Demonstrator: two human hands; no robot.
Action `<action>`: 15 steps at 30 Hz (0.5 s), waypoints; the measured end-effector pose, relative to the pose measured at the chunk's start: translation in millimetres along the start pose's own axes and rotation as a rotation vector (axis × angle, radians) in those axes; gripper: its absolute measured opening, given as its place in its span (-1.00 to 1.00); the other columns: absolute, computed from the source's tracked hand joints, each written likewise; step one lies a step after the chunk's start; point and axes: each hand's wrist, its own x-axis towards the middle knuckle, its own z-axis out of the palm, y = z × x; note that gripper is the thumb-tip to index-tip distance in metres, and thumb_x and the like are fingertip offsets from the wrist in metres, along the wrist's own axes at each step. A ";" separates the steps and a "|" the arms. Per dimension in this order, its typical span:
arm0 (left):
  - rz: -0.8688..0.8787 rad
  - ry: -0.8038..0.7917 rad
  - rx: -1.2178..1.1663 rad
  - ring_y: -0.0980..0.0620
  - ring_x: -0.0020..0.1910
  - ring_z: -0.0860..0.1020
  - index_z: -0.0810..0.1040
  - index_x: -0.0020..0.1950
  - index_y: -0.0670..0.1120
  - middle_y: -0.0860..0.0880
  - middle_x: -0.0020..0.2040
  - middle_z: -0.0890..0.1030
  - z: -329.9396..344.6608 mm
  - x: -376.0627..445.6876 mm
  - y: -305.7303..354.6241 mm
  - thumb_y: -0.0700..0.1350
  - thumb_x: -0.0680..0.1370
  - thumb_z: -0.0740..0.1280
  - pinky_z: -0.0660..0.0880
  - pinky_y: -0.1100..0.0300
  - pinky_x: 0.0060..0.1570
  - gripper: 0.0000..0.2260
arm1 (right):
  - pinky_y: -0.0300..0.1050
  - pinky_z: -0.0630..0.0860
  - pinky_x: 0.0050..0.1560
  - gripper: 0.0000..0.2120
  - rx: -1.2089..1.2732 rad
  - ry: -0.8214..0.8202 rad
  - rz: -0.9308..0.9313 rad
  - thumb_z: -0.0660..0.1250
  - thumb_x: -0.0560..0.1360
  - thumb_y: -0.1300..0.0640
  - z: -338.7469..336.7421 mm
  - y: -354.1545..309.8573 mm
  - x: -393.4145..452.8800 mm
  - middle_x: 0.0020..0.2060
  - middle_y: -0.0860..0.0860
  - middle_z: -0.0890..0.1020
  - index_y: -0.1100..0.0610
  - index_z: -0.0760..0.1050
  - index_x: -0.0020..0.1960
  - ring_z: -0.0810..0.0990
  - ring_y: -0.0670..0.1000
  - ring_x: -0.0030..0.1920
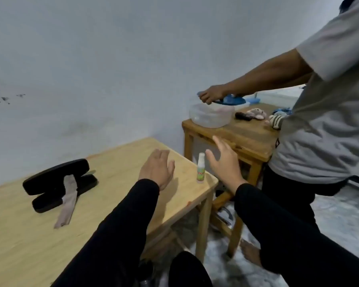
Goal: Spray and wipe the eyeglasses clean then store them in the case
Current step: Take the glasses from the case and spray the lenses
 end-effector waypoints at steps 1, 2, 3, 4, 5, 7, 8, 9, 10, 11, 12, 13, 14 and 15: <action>-0.019 -0.049 -0.010 -0.05 0.41 0.24 0.22 0.43 -0.15 -0.13 0.42 0.30 7.7 -4.0 1.7 -0.03 0.62 0.05 0.19 0.15 0.35 -0.60 | -0.13 0.21 0.40 -0.49 0.046 0.006 0.035 0.25 0.57 0.04 4.7 3.7 -8.5 0.44 0.07 0.36 0.11 0.25 0.48 0.30 0.03 0.44; -0.022 -0.083 -0.033 -0.04 0.42 0.22 0.20 0.44 -0.14 -0.13 0.44 0.28 15.9 -6.4 1.5 -0.03 0.63 0.04 0.17 0.16 0.37 -0.59 | -0.14 0.23 0.38 -0.48 0.093 0.017 0.059 0.27 0.56 0.04 9.1 7.6 -13.9 0.43 0.07 0.38 0.10 0.25 0.48 0.32 0.02 0.43; -0.032 -0.118 -0.036 -0.04 0.44 0.20 0.19 0.45 -0.14 -0.11 0.45 0.26 27.3 -10.2 -0.3 -0.02 0.63 0.04 0.15 0.15 0.39 -0.59 | -0.15 0.25 0.37 -0.46 0.137 0.007 0.074 0.29 0.55 0.05 15.9 12.9 -21.5 0.42 0.05 0.39 0.08 0.24 0.48 0.34 0.00 0.42; -0.044 -0.159 -0.026 -0.03 0.45 0.18 0.19 0.46 -0.14 -0.09 0.47 0.25 38.2 -14.1 -2.9 -0.01 0.63 0.04 0.14 0.15 0.41 -0.58 | -0.17 0.27 0.35 -0.45 0.191 -0.012 0.090 0.31 0.54 0.06 23.2 15.9 -30.4 0.41 0.03 0.40 0.06 0.23 0.48 0.35 -0.02 0.41; -0.049 -0.184 -0.014 -0.03 0.47 0.15 0.19 0.46 -0.13 -0.07 0.48 0.24 46.4 -15.8 -4.9 0.00 0.62 0.04 0.13 0.14 0.42 -0.57 | -0.19 0.28 0.35 -0.43 0.235 -0.023 0.111 0.32 0.53 0.07 29.1 19.0 -33.7 0.41 0.02 0.40 0.03 0.21 0.49 0.36 -0.04 0.40; -0.049 -0.213 0.001 -0.02 0.49 0.08 0.17 0.47 -0.11 -0.05 0.50 0.20 57.6 -17.3 -9.7 0.01 0.61 0.05 0.08 0.13 0.45 -0.56 | -0.16 0.31 0.37 -0.39 0.317 -0.027 0.134 0.34 0.52 0.12 37.3 21.5 -32.9 0.41 -0.01 0.41 -0.01 0.18 0.50 0.37 -0.07 0.39; -0.057 -0.224 -0.001 -0.02 0.50 0.05 0.16 0.48 -0.10 -0.05 0.51 0.18 59.4 -17.4 -11.0 0.02 0.61 0.06 0.06 0.13 0.45 -0.55 | -0.13 0.36 0.36 -0.38 0.357 -0.027 0.136 0.34 0.52 0.15 39.8 21.0 -31.0 0.40 -0.02 0.41 -0.03 0.17 0.50 0.39 -0.10 0.36; -0.064 -0.240 -0.011 -0.02 0.50 0.04 0.14 0.48 -0.10 -0.05 0.51 0.17 61.6 -19.3 -11.5 0.02 0.61 0.06 0.05 0.13 0.44 -0.54 | -0.16 0.39 0.32 -0.37 0.385 -0.033 0.143 0.34 0.52 0.17 43.6 21.4 -30.7 0.38 -0.05 0.42 -0.05 0.17 0.50 0.42 -0.13 0.32; -0.068 -0.250 -0.020 -0.02 0.51 0.03 0.14 0.48 -0.09 -0.05 0.52 0.16 64.2 -20.9 -12.3 0.02 0.61 0.07 0.05 0.13 0.44 -0.54 | -0.22 0.40 0.26 -0.37 0.400 -0.035 0.150 0.34 0.51 0.18 46.9 21.4 -30.8 0.35 -0.08 0.43 -0.07 0.18 0.49 0.43 -0.16 0.27; -0.074 -0.255 -0.028 -0.01 0.51 0.02 0.14 0.48 -0.08 -0.05 0.52 0.16 65.8 -21.9 -13.1 0.03 0.61 0.07 0.05 0.12 0.44 -0.54 | -0.27 0.39 0.21 -0.37 0.410 -0.034 0.152 0.34 0.52 0.19 49.3 20.8 -30.0 0.31 -0.11 0.44 -0.09 0.18 0.49 0.43 -0.18 0.23; -0.078 -0.257 -0.033 -0.01 0.51 0.02 0.14 0.48 -0.08 -0.05 0.51 0.17 67.4 -22.2 -14.2 0.04 0.61 0.07 0.06 0.12 0.45 -0.54 | -0.30 0.37 0.19 -0.38 0.409 -0.036 0.146 0.33 0.52 0.19 51.7 20.7 -29.2 0.28 -0.14 0.43 -0.10 0.18 0.49 0.42 -0.20 0.21; -0.085 -0.261 -0.042 -0.01 0.51 0.03 0.16 0.47 -0.08 -0.05 0.51 0.19 69.2 -22.2 -15.8 0.04 0.61 0.07 0.07 0.11 0.45 -0.54 | -0.29 0.36 0.20 -0.39 0.400 -0.037 0.136 0.32 0.53 0.19 53.9 21.3 -28.0 0.28 -0.16 0.42 -0.11 0.18 0.48 0.42 -0.19 0.22; -0.094 -0.262 -0.055 -0.02 0.50 0.05 0.18 0.46 -0.08 -0.05 0.50 0.22 70.6 -22.0 -17.5 0.05 0.60 0.08 0.08 0.11 0.45 -0.55 | -0.25 0.36 0.25 -0.40 0.384 -0.037 0.124 0.31 0.54 0.18 56.0 22.2 -26.7 0.31 -0.16 0.41 -0.12 0.18 0.48 0.42 -0.17 0.26; -0.102 -0.264 -0.064 -0.02 0.50 0.07 0.21 0.45 -0.08 -0.04 0.48 0.24 71.3 -22.0 -18.3 0.05 0.60 0.08 0.09 0.11 0.45 -0.56 | -0.18 0.36 0.30 -0.42 0.369 -0.036 0.111 0.29 0.54 0.17 58.2 23.3 -24.9 0.36 -0.13 0.40 -0.12 0.19 0.48 0.41 -0.13 0.31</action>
